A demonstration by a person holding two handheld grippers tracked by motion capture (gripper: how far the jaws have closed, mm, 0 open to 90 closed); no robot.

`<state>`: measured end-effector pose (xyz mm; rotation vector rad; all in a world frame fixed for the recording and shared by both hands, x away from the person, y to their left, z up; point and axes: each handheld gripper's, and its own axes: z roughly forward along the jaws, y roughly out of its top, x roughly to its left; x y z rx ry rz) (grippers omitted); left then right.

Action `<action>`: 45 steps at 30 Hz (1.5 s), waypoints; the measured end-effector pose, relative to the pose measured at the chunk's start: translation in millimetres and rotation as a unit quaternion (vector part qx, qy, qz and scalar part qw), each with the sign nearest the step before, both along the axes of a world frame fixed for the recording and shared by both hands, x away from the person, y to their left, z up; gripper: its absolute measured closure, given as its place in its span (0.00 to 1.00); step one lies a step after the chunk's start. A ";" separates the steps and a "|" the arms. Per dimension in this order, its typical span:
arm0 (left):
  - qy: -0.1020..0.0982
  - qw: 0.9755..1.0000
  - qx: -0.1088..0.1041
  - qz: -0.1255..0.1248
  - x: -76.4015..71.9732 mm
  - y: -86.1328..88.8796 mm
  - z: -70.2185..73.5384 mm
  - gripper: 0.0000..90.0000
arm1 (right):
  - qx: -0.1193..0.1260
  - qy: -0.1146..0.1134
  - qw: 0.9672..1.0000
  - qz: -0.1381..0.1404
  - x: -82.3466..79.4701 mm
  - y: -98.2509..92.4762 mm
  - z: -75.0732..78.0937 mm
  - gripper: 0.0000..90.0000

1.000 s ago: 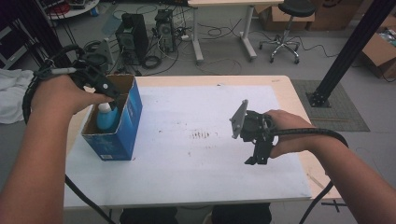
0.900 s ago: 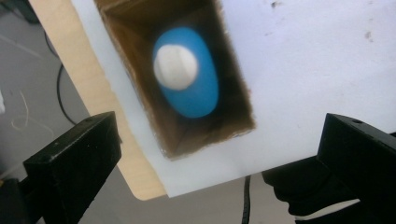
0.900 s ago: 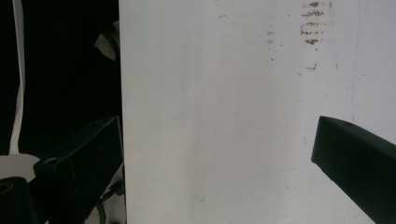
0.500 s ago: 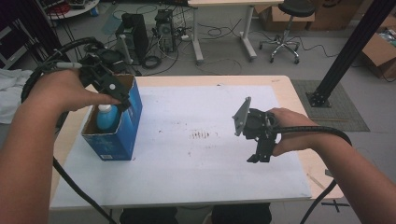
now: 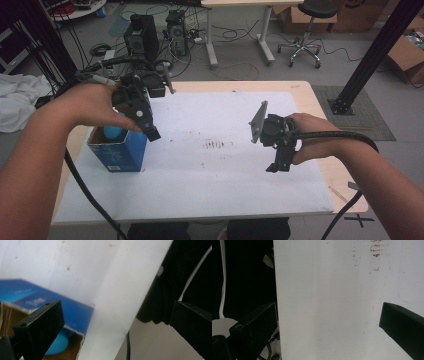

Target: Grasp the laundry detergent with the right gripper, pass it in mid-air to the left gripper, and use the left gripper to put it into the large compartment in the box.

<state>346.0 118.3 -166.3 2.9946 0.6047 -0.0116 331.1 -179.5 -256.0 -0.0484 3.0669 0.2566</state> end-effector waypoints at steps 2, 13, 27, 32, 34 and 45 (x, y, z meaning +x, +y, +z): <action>0.000 1.000 -0.002 -0.029 -3.3 -6.2 -2.6 0.00 | -0.002 -0.001 1.000 -0.001 -0.2 0.5 1.2 0.02; 0.005 0.994 0.023 -0.105 -13.6 -33.4 -18.2 0.00 | -0.005 0.001 1.000 -0.001 -2.0 0.0 1.6 0.02; 0.011 0.990 0.018 -0.142 -21.6 -42.7 -23.1 0.00 | -0.010 0.001 1.000 0.002 -1.8 3.5 0.1 0.02; 0.008 0.990 0.021 -0.142 -22.1 -42.3 -22.8 0.00 | -0.009 0.001 1.000 0.003 -1.6 5.5 0.1 0.02; 0.009 0.990 0.021 -0.139 -22.7 -41.7 -22.9 0.00 | -0.010 0.000 1.000 0.003 -1.8 6.2 0.7 0.02; 0.010 0.990 0.025 -0.137 -25.5 -41.5 -24.5 0.00 | -0.010 -0.004 1.000 0.003 -5.6 6.8 5.2 0.02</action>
